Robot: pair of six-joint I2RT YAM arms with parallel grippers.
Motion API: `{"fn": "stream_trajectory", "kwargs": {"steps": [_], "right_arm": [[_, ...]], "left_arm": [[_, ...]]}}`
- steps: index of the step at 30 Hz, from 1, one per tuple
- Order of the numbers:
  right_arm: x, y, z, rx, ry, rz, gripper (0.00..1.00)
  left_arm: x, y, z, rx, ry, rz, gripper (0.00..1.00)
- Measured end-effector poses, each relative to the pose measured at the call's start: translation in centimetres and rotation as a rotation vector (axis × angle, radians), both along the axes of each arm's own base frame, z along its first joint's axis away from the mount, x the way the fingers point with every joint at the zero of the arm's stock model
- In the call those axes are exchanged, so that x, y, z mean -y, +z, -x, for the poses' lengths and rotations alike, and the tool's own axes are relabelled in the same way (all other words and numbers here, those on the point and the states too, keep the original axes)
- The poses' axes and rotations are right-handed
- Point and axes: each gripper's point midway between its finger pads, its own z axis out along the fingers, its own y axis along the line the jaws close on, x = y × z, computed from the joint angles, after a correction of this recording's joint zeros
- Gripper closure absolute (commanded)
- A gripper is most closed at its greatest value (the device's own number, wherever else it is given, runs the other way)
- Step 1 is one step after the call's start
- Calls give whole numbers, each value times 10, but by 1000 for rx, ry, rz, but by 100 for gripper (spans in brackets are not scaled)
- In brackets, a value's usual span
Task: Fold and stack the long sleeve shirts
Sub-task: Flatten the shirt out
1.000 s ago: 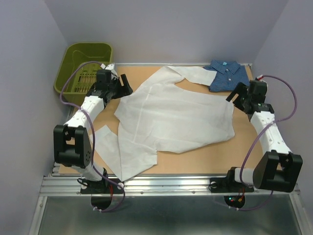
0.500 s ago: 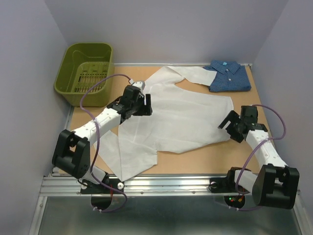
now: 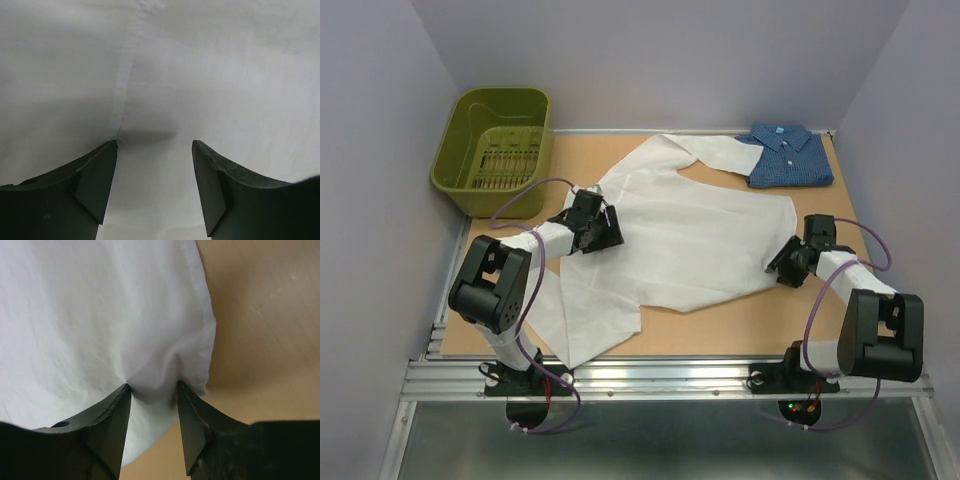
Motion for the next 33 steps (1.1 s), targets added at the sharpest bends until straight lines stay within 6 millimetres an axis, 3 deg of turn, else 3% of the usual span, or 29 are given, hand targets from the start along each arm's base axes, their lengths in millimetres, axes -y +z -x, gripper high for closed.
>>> {"fn": "stream_trajectory", "kwargs": {"steps": [6,15,19,20,23,25,26,27,30,33], "right_arm": [[1,-1,-35,18,0,-11,60],[-8,5,-137,88,60,0,63],[-12,19,-159,134,92,33,45],[-11,26,-162,154,94,44,34],[-10,49,-159,206,108,72,16],[-10,66,-151,245,109,84,8],[-9,78,-143,273,111,92,0],[-9,88,-135,300,114,100,0],[-9,109,-109,346,117,116,0],[-9,125,-91,380,117,126,0]], "left_arm": [[-26,2,-15,38,135,127,28],[-35,7,1,28,195,204,21],[-38,19,10,24,165,170,16],[-37,28,9,49,138,152,16],[-19,72,4,182,25,93,16],[10,110,6,310,-98,55,16],[30,130,13,386,-176,30,16],[48,143,23,432,-240,24,16],[91,161,53,529,-407,-24,16],[122,151,80,579,-534,-120,18]]}}
